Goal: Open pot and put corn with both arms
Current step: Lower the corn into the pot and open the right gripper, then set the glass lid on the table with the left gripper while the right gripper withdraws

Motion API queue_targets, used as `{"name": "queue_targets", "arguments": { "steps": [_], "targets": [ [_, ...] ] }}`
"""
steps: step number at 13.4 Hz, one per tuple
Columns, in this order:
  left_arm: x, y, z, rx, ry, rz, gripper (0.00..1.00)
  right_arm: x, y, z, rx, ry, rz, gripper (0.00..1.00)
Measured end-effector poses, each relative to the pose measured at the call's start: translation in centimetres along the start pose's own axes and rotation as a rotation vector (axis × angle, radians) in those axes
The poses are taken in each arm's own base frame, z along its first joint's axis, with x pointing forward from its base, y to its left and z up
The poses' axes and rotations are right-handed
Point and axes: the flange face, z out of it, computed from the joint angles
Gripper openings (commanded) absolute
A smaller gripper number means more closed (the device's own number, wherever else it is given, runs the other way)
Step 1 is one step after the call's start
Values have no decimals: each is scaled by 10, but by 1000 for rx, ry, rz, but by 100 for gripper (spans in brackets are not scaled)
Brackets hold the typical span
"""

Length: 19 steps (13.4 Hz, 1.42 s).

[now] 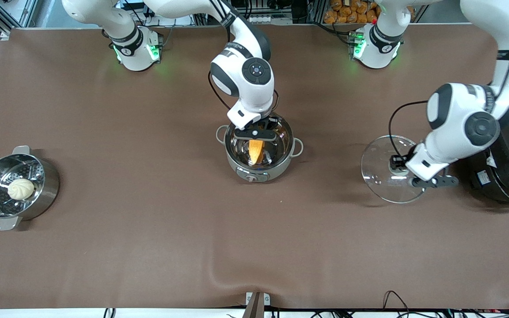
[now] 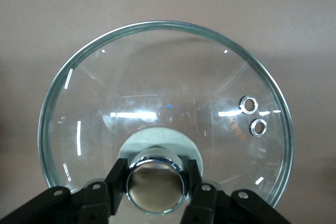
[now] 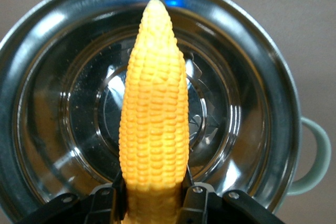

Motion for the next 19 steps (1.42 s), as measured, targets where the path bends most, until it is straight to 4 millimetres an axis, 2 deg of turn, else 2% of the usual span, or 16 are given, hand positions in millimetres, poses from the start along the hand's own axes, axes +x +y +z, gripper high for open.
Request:
{"name": "queue_targets", "arguments": {
  "steps": [1, 2, 6, 7, 8, 9, 10, 12, 13, 15, 17, 19],
  "targets": [
    [-9, -1, 14, 0, -4, 1, 0, 4, 0, -5, 6, 6, 5, 84],
    [-14, -2, 26, 0, -11, 0, 0, 8, 1, -9, 11, 11, 10, 100],
    [-23, -14, 54, -6, -20, -20, 0, 17, 12, -19, -10, 1, 28, 100],
    [-25, -16, 62, -9, -18, -24, 0, 23, 23, -32, -39, -18, 36, 100],
    [-26, -17, 70, -11, -19, -27, 0, 33, 41, -54, -67, -42, 35, 100],
    [-27, -17, 77, -13, -23, -27, 38, 48, 69, -84, -80, -63, 32, 100],
    [-27, -16, 82, -15, -26, -26, 99, 67, 103, -117, -77, -74, 44, 100],
    [-25, -15, 80, -16, -16, -23, 100, 107, 182, -173, -42, -66, 116, 100],
    [-20, -14, 71, -17, 2, -23, 100, 124, 218, -190, -23, -54, 146, 100],
    [-6, -15, 39, -16, 48, -27, 100, 150, 272, -206, -1, -34, 163, 100],
    [10, -18, -13, -10, 84, -33, 100, 174, 323, -210, 7, -24, 151, 100],
    [23, -21, -81, 0, 91, -42, 100, 194, 382, -216, 16, -13, 141, 100]
  ]
}}
